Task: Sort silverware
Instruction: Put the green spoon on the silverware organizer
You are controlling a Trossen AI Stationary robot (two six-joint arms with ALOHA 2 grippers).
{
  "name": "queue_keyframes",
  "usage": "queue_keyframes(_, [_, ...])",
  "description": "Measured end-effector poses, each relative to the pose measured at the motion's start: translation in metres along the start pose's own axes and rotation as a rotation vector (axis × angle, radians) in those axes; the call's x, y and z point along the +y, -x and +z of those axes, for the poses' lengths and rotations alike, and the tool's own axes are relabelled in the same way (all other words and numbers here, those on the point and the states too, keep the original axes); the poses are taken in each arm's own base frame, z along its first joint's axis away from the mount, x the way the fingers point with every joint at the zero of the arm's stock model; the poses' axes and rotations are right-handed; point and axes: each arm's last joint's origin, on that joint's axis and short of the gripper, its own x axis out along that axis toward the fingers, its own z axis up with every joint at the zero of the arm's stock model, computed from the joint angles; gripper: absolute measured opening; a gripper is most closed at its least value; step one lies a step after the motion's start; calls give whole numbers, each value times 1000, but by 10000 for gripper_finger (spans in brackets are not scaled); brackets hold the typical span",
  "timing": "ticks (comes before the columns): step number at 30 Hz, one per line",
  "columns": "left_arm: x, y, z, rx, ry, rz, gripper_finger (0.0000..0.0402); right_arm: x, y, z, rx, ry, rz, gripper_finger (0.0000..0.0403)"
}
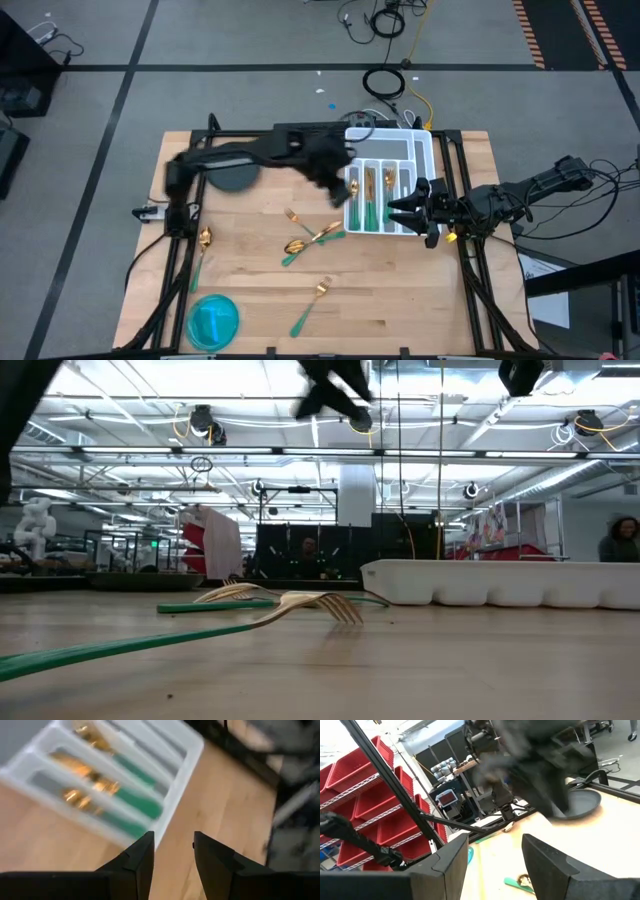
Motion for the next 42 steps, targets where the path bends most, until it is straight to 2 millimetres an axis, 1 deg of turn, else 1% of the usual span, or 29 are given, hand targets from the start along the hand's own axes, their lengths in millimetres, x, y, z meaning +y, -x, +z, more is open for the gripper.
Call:
queue_keyframes(3, [-11,50,-22,47,-55,126,141,0,0,0,1,1,0,178])
queue_keyframes(5, [-15,74,-39,94,-34,234,141,0,0,0,-1,0,-3,178])
queue_keyframes(8, [-22,99,-64,175,-6,362,141,0,0,0,-1,0,-3,178])
queue_keyframes(10, [-31,107,-79,230,-48,413,141,0,0,0,-1,0,-4,178])
queue_keyframes(14, [-55,106,-106,275,-209,388,141,0,0,0,-1,0,-4,178])
queue_keyframes(16, [-62,102,-120,300,-233,391,141,0,0,0,-1,-7,-4,178])
queue_keyframes(20, [-67,84,-157,422,-249,417,141,0,0,0,-1,-30,-4,178])
queue_keyframes(23, [-67,80,-194,567,-328,385,141,0,0,0,0,-39,-4,178])
queue_keyframes(25, [-62,74,-217,633,-305,420,141,0,0,0,-1,-45,-4,178])
queue_keyframes(27, [-50,68,-238,654,-193,514,141,0,0,0,0,-45,-4,178])
queue_keyframes(31, [-23,66,-271,641,192,703,141,0,0,0,-1,-52,-4,178])
queue_keyframes(33, [-12,62,-281,575,381,771,141,0,0,0,-1,-52,-4,178])
queue_keyframes(35, [-4,60,-288,508,518,793,141,0,0,0,-2,-53,-4,178])
queue_keyframes(38, [2,52,-295,437,641,787,141,0,0,1,-10,-57,0,178])
queue_keyframes(42, [11,44,-307,431,706,833,141,1,0,3,-26,-65,8,178])
